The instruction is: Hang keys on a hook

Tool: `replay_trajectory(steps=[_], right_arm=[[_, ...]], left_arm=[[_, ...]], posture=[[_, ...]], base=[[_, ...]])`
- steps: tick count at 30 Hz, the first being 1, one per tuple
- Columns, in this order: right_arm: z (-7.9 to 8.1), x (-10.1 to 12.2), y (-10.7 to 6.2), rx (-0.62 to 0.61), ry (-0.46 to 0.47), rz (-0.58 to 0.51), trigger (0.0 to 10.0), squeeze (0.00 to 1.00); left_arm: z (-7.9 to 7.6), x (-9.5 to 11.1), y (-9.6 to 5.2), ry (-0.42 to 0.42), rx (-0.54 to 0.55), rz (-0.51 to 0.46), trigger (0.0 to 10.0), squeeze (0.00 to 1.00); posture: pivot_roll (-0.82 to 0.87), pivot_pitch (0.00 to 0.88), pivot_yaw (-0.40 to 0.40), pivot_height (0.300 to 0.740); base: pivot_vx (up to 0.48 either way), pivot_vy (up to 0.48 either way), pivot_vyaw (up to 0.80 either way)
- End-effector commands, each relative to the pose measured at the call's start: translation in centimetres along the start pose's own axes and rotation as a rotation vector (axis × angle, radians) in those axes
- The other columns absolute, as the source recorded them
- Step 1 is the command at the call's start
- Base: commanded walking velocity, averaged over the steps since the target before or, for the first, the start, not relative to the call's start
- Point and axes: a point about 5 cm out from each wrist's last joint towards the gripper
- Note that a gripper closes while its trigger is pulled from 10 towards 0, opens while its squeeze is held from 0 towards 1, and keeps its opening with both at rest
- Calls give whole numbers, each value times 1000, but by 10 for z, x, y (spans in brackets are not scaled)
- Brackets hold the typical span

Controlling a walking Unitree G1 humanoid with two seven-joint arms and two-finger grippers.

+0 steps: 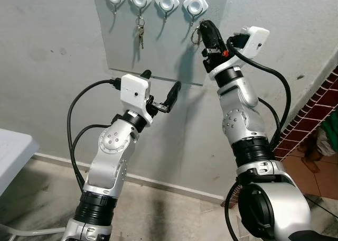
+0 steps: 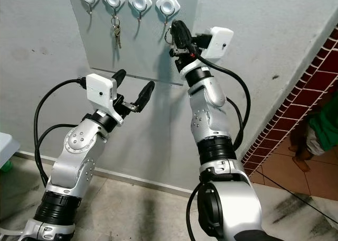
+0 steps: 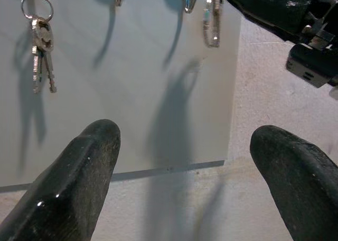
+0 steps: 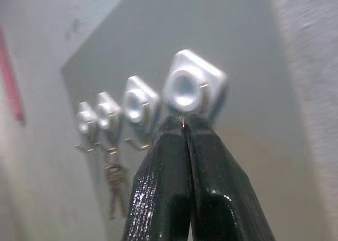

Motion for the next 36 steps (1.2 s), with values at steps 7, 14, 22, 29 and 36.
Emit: replay_trajectory(steps=[7,14,22,29,36], right_arm=[[9,2,2,69,49,-24,10000,0],[8,3,4,46,72,-29,10000,0],[4,6,12,1,120,-36,10000,0],[6,7,16,7,126,-36,10000,0],[6,5,19,-2,147,-25,10000,0]], left_arm=[[-3,1,3,4,-16,-3,10000,0],[-3,1,3,4,-14,-1,10000,0],[-2,0,3,-2,-6,-1,10000,0],[-2,0,4,-4,-4,-3,10000,0],[-2,0,3,-7,-3,-3,10000,0]], posture=[[-27,56,-19,732],[-26,60,-17,732],[-26,65,-19,732],[-28,64,-20,732],[-26,68,-23,732]], base=[[0,0,0],[0,0,0],[0,0,0],[0,0,0],[0,0,0]])
Point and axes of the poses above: a point about 5 cm out from each wrist's last joint towards the gripper, its own y axis pointing out of the wrist towards the gripper, its own x axis along the axis of the wrist's last joint, z = x × y, and after that the axes turned 11 degrees about -y, right-handed
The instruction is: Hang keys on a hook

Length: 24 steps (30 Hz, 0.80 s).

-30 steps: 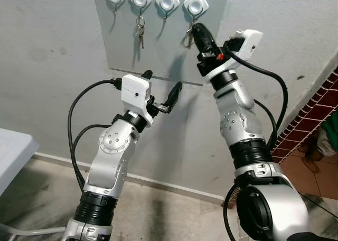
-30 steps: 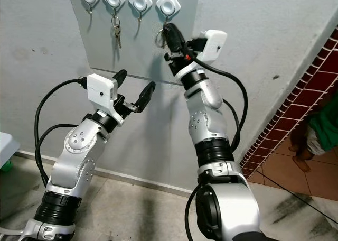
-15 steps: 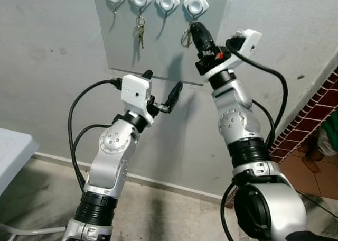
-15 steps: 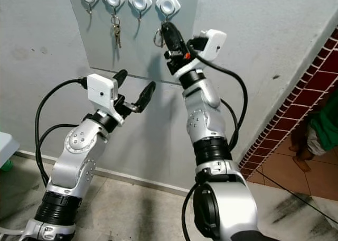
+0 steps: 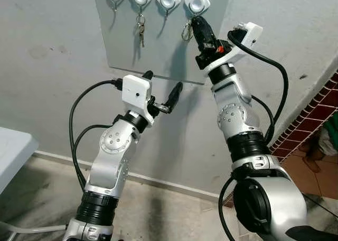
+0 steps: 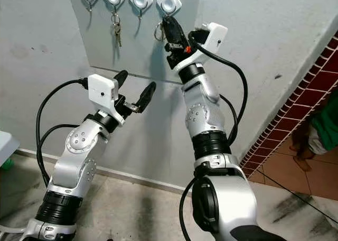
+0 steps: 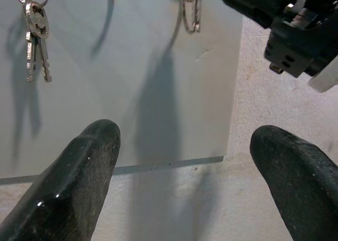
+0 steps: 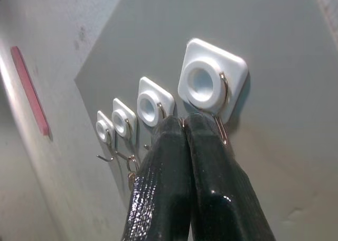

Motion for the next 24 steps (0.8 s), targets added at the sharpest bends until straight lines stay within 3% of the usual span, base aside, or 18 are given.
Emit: replay_trajectory(steps=[1,10,24], right_arm=[[2,4,6,-2,17,-16,10000,0],[0,1,8,-42,72,-4,10000,0],[0,-5,2,-102,363,-85,10000,0]], left_arm=[[-1,2,2,7,-3,-6,10000,0],[-1,2,2,7,0,-9,10000,0],[-1,2,1,3,3,-8,10000,0]], posture=[[-26,66,-23,732],[-24,65,-26,732],[-19,66,-26,732]], base=[[0,0,0],[0,0,0],[0,0,0]])
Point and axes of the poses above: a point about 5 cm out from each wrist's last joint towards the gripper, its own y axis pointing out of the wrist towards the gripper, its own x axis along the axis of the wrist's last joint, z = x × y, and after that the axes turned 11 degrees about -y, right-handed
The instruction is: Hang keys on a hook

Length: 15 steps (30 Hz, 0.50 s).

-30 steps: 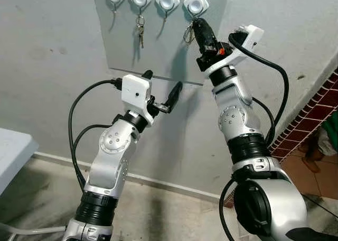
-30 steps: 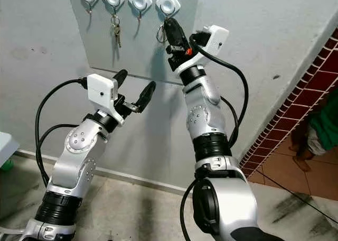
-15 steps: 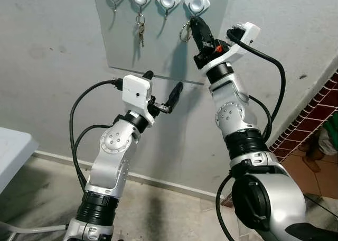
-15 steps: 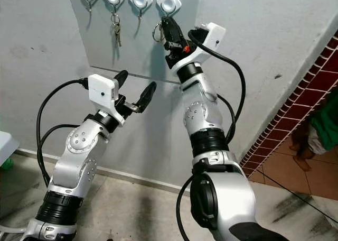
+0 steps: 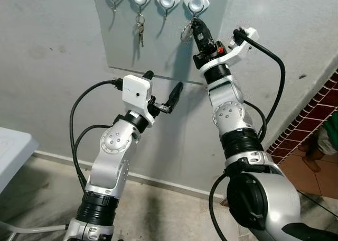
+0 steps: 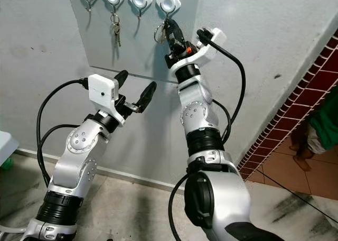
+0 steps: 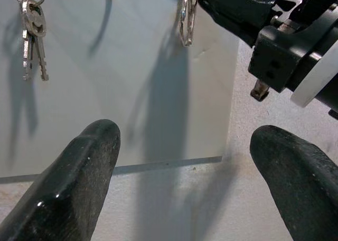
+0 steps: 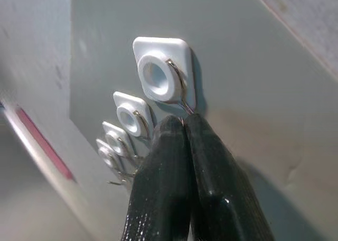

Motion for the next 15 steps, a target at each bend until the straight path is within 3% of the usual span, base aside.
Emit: replay_trajectory(steps=[1,5,8,9,10,15], right_arm=[[1,6,0,9,49,-43,10000,0],[0,7,-1,0,78,-51,10000,0],[-4,9,-3,-18,166,-76,10000,0],[-4,10,-4,-19,186,-86,10000,259],[-5,11,-5,-21,222,-104,10000,1000],[-8,10,-7,-46,237,-95,10000,1000]], left_arm=[[0,2,1,6,3,-7,10000,0],[0,2,1,4,3,-6,10000,0],[-1,2,1,4,1,-5,10000,0],[-1,2,1,4,1,-5,10000,0],[-1,2,1,3,1,-6,10000,0],[-1,2,1,2,2,-7,10000,0]], posture=[[-19,66,-26,732],[-20,67,-25,732],[-23,66,-25,732],[-24,68,-26,732],[-24,68,-26,732],[-24,69,-26,732]], base=[[0,0,0],[0,0,0],[0,0,0],[0,0,0],[0,0,0],[0,0,0]])
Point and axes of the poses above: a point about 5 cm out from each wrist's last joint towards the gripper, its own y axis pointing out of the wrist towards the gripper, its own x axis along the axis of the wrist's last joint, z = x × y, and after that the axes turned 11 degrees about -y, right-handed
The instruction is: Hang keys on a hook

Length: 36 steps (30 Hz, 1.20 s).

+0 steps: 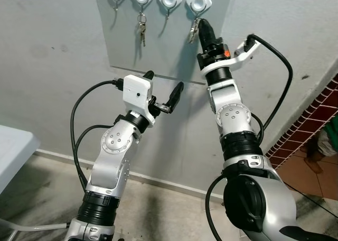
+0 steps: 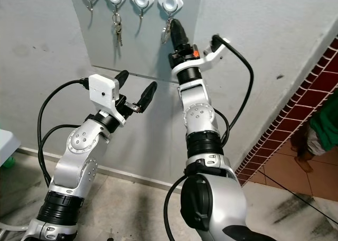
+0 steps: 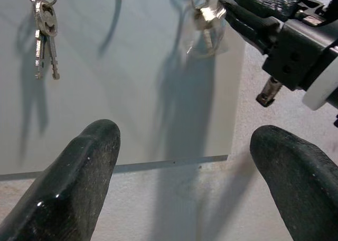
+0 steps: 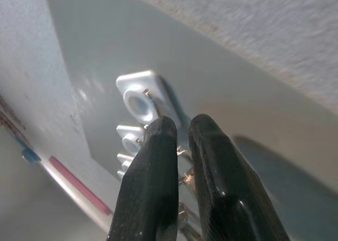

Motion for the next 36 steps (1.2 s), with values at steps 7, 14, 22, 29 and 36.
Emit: replay_trajectory(steps=[7,14,22,29,36], right_arm=[[3,0,-2,6,17,2,10000,1000],[1,1,-9,5,-30,-16,10000,0],[-17,-11,-56,108,-765,130,10000,0],[-48,-8,-111,-5,-873,244,10000,0],[-66,7,-163,-177,-976,250,10000,0]], left_arm=[[-1,2,1,1,3,-12,10000,0],[-1,1,1,12,11,-16,10000,0],[9,-18,-12,12,104,15,10000,0],[16,-37,-31,11,173,32,10000,0],[39,-56,-55,-143,315,70,10000,0]], posture=[[-25,66,-28,732],[-21,64,-33,732],[-20,61,-31,732],[-28,61,-18,732],[-47,52,-3,732]], base=[[0,0,0],[0,0,0],[0,0,0],[0,0,0],[0,0,0]])
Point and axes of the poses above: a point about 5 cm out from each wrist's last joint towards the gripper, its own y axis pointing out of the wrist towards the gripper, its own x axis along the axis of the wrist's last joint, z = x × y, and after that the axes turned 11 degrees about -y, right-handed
